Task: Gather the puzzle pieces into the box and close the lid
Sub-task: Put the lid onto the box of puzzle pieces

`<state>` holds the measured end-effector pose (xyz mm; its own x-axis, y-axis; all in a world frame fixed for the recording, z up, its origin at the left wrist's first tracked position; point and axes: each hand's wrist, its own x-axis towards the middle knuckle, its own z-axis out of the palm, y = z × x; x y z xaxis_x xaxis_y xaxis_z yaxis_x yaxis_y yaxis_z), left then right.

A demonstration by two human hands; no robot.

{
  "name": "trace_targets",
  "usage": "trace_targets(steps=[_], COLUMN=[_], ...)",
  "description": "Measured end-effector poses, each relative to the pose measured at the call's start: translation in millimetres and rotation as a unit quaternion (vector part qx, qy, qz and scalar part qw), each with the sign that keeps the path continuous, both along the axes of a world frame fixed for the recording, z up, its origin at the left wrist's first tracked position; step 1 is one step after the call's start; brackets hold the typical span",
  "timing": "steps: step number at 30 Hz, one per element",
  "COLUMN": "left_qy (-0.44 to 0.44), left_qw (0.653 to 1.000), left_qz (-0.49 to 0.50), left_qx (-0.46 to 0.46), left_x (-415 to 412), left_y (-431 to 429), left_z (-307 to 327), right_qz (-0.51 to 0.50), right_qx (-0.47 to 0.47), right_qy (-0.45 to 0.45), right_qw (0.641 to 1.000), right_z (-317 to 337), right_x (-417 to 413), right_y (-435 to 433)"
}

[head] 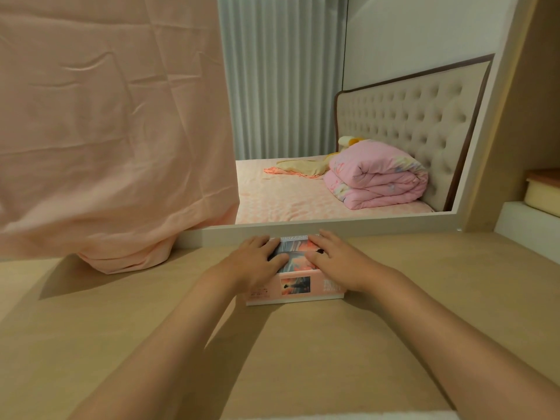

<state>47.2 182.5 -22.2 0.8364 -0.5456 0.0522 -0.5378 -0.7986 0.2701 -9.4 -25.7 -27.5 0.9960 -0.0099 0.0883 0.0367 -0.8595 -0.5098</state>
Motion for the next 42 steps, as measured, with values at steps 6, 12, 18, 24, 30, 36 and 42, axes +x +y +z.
trace_targets(steps=[6,12,18,24,30,36,42], left_qy=[-0.023,-0.012,-0.142,-0.053,-0.014,-0.014,-0.012], left_qw=[1.000,1.000,0.988,0.989,0.983,0.968,0.960], left_qz=[0.001,0.017,0.057,0.058,0.046,0.092,0.098], left_qx=[0.003,-0.005,-0.010,-0.124,-0.175,-0.235,-0.261], left_x=[-3.4,-1.6,-20.3,-37.1,-20.1,4.3,17.9], left_y=[-2.1,-1.1,5.7,40.0,40.5,25.7,14.9], left_z=[-10.0,-19.3,-12.8,-16.9,-20.6,-21.2,-25.0], right_qz=[-0.014,-0.020,-0.022,0.001,-0.016,-0.052,-0.050], right_qx=[-0.036,-0.089,-0.009,0.040,0.063,0.090,0.086], right_qy=[-0.012,-0.007,0.015,0.034,-0.012,-0.039,-0.043], right_qw=[0.999,0.996,1.000,0.999,0.998,0.994,0.994], right_z=[-14.2,-12.5,-4.5,3.7,-2.1,-12.4,-18.8], right_x=[-2.4,-3.8,-15.5,-38.9,-27.6,-0.3,23.0], right_y=[1.0,3.8,3.2,-11.6,-14.8,-12.4,-12.6])
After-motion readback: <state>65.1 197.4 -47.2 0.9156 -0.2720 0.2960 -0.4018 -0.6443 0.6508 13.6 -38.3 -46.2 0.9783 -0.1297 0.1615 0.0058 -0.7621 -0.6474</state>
